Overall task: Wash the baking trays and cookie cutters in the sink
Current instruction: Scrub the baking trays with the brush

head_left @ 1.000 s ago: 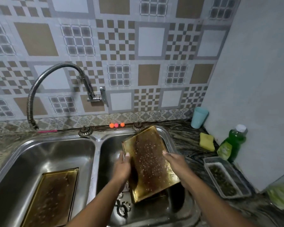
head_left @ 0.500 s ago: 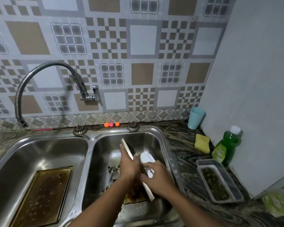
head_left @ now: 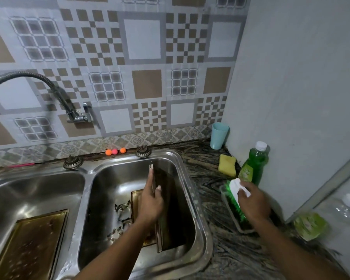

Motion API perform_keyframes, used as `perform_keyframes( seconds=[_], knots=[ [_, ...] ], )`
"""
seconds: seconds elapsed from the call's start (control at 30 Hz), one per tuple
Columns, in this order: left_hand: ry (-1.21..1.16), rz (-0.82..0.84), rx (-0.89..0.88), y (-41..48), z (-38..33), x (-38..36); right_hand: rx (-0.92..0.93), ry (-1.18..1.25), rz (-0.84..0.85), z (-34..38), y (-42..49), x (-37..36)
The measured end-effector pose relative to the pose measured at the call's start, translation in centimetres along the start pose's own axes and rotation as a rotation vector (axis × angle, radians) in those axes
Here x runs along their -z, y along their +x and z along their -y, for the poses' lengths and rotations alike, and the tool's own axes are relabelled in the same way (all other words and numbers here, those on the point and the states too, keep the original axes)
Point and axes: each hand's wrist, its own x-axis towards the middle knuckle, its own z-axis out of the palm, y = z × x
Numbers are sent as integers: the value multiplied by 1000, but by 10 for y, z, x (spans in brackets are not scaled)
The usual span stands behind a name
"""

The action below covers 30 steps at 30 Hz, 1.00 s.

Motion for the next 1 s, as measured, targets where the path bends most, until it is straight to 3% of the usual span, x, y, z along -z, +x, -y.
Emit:
perform_keyframes(
  seconds=[0.27,0.63,0.7,0.8,0.9,1.0],
  knots=[
    [-21,7,16,4,10,2,31,-19,-166,-2,-19,-4],
    [12,35,30,0,14,2,28,-157,-58,-13,-25,-12],
    [2,53,9,-1,13,6,-52,-109,-31,-9,-21,-10],
    [-48,80,-39,-3,9,19,-153,21,-120,8,-18,-5],
    [-90,65,-79,-3,7,34,-125,184,-204,49,-27,-13],
    [-104,31,-93,-1,10,50,-87,300,-115,106,-43,-41]
  ],
)
